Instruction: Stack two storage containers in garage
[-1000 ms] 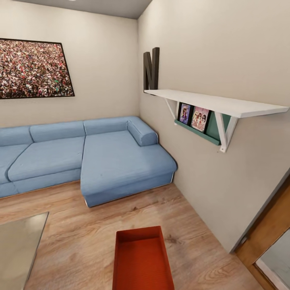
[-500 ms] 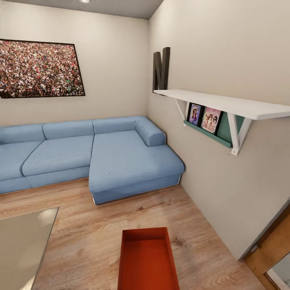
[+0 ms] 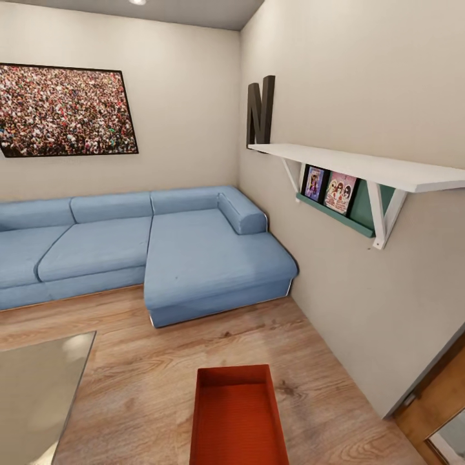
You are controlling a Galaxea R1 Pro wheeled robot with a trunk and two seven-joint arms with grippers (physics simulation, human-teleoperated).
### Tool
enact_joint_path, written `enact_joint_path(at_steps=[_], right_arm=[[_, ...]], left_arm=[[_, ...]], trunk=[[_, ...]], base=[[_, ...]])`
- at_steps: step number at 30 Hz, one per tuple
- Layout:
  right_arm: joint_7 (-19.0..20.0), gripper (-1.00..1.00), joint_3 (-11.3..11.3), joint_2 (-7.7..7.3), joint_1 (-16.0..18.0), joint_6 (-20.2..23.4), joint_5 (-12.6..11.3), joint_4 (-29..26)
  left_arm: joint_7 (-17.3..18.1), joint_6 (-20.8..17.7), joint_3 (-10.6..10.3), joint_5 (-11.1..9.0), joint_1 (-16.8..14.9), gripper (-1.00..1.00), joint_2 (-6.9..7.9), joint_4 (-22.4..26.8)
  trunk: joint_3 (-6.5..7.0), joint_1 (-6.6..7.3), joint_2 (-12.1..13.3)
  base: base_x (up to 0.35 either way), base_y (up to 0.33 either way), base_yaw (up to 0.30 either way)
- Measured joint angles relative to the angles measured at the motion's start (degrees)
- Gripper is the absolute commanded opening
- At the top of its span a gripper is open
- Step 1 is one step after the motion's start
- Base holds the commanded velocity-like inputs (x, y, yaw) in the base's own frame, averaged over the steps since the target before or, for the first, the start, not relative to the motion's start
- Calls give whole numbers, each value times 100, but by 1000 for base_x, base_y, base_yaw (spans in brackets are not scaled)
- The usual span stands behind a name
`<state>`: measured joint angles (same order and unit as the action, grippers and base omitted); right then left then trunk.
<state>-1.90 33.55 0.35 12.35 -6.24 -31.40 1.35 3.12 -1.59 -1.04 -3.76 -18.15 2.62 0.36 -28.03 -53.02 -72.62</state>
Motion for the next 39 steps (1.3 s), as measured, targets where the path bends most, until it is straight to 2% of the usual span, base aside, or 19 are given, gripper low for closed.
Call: enact_joint_path(at_steps=[15, 32, 39], right_arm=[[9, 100, -1, 10, 1, 8, 13, 0], [3, 100, -14, 0, -1, 0, -7, 0], [2, 100, -9, -1, 1, 0, -7, 0]], left_arm=[[-4, 0, 1, -3, -1, 100, 0, 1], [-14, 0, 10, -30, 0, 100, -8, 3], [-11, 0, 21, -18, -2, 100, -9, 3]], trunk=[[-12, 0, 0], [-164, 0, 0], [-229, 1, 0]], base=[[0, 0, 0], [0, -1, 0], [78, -140, 0]])
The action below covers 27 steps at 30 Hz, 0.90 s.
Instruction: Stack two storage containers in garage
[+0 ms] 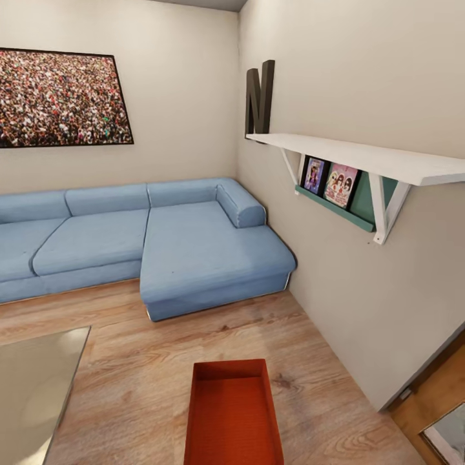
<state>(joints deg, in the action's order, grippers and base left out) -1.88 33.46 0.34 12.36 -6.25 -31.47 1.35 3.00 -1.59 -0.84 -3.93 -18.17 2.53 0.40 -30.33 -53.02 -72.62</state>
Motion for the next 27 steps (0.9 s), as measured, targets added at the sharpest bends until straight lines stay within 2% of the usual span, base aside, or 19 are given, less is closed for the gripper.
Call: enact_joint_path(at_steps=[27], right_arm=[[-3, 100, -7, -2, 0, 0, -10, 0]], left_arm=[[-5, 0, -10, -14, 2, 100, 11, 0]], trunk=[[-253, -1, 0]], base=[[3, -4, 0]])
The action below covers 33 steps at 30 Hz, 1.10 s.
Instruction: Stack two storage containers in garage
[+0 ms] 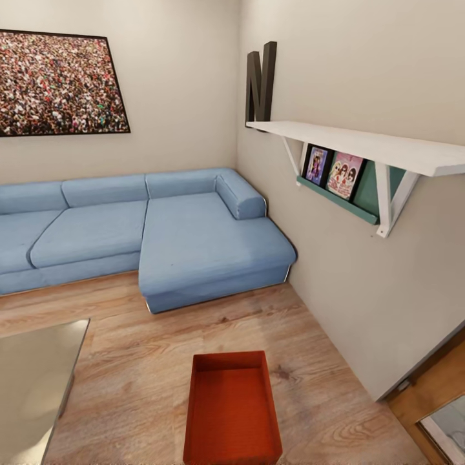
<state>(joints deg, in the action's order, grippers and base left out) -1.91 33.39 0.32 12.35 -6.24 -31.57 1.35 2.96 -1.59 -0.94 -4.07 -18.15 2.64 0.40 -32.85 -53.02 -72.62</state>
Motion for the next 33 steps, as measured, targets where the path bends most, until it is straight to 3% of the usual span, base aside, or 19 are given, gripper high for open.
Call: enact_joint_path(at_steps=[33], right_arm=[[10, 100, -11, 4, -1, 0, 13, 0]], left_arm=[[-2, 0, 0, -6, -2, 100, -2, 0]], trunk=[[-309, 0, 0]], base=[[0, 0, 0]])
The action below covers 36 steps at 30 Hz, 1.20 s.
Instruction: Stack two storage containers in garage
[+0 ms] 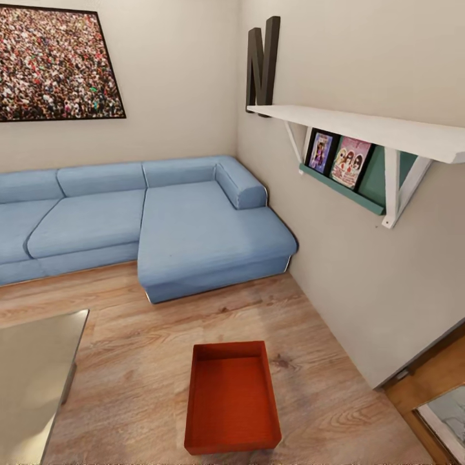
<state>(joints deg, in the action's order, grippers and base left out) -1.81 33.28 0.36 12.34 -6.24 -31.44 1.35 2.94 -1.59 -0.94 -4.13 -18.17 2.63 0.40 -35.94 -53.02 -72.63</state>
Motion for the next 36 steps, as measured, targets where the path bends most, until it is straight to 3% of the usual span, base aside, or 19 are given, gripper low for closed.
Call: enact_joint_path(at_steps=[36], right_arm=[[-2, 100, 5, -13, 1, 0, -11, 0]], left_arm=[[3, 0, 0, 0, -1, 100, 7, 0]], trunk=[[-337, 0, 0]], base=[[0, 0, 0]])
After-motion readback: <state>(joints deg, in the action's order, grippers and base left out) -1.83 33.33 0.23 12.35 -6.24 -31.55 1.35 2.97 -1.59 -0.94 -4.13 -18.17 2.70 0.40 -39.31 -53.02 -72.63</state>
